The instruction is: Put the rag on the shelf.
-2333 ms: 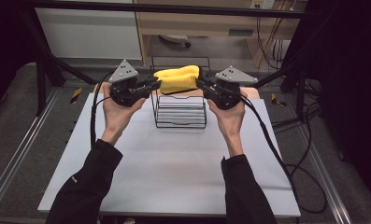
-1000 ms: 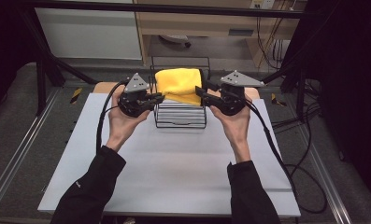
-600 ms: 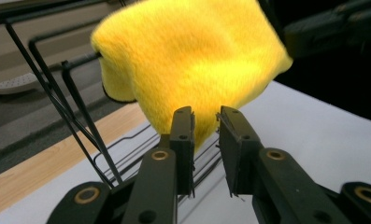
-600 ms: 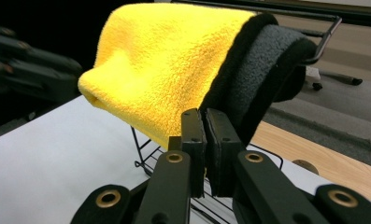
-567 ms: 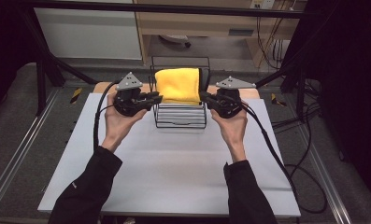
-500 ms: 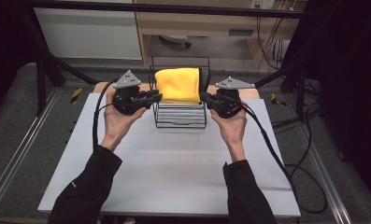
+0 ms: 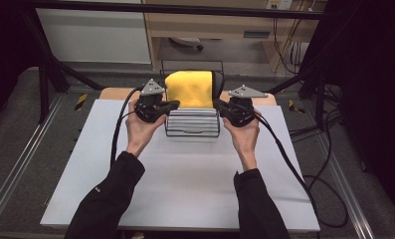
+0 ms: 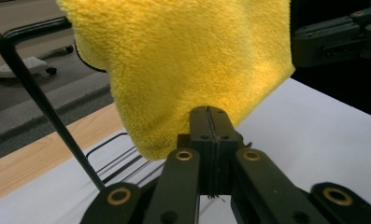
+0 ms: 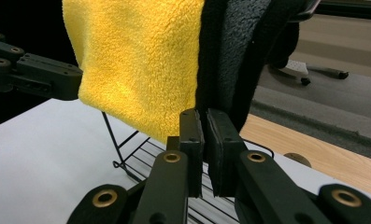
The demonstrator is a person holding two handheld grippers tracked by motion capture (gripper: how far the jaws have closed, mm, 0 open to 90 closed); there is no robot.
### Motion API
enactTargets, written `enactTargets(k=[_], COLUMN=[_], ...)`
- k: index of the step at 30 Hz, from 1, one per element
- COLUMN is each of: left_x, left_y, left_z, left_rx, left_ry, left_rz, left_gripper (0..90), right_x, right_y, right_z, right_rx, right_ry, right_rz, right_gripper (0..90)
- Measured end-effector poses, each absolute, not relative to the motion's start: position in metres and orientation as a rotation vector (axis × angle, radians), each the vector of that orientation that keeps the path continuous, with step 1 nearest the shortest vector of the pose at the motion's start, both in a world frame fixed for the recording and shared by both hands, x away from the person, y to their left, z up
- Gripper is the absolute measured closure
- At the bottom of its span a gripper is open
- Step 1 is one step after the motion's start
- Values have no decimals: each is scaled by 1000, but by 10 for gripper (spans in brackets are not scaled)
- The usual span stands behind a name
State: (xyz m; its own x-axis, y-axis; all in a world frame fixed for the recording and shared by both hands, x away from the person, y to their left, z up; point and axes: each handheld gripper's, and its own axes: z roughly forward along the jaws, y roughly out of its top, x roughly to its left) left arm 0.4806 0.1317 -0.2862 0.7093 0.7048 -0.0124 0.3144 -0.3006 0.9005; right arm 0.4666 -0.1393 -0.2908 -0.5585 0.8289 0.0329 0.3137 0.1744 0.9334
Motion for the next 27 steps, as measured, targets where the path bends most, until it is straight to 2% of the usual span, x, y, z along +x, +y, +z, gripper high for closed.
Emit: enactTargets(k=[5,8,14,18,27], left_x=[480,475,463,455,438], left_y=[133,136,145,153,171], left_z=[-286,-284,-277,-277,-299], left_rx=[1894,1887,1893,1900,1951], left_ry=[782,777,771,781,804], left_rz=[479,460,456,455,441], left_gripper=[894,859,712,615,411], right_x=[467,463,452,444,426], right_y=[-139,-140,-146,-152,-165], right_z=[-292,-290,-281,-276,-273], right_rx=[1059,1055,1054,1061,1052], right_ry=[1963,1963,1937,1927,1933], right_rz=[1383,1397,1430,1443,1470], right_gripper=[787,732,606,469,234])
